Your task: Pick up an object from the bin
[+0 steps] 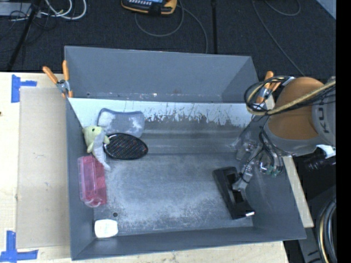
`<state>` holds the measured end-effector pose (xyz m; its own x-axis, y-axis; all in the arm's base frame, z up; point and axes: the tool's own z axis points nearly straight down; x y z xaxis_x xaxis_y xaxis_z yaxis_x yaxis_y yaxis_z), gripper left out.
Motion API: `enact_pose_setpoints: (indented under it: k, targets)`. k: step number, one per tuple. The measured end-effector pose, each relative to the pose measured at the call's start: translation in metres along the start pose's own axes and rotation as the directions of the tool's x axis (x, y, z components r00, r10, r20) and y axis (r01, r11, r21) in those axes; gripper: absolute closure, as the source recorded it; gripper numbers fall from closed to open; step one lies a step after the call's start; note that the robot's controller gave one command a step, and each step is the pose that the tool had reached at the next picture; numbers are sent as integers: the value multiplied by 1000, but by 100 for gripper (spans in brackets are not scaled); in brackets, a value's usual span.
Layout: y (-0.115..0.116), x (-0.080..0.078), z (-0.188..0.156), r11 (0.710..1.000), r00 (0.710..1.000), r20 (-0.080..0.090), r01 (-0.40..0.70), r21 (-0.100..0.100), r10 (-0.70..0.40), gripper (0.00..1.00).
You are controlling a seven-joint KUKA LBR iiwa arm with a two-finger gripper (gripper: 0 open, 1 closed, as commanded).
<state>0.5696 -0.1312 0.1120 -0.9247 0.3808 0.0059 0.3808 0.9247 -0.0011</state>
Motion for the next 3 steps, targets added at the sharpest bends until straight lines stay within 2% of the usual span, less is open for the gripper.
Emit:
enact_pose_setpoints:
  k: [1, 2, 3]
  targets:
    - [-2, 4, -7, 998, 998, 6, 70, -1, -70, 0]
    - [-6, 12, 30, 978, 978, -12, -210, 0, 210, 0]
    - [-3, 34, 36, 995, 995, 14, -95, -8, 95, 100]
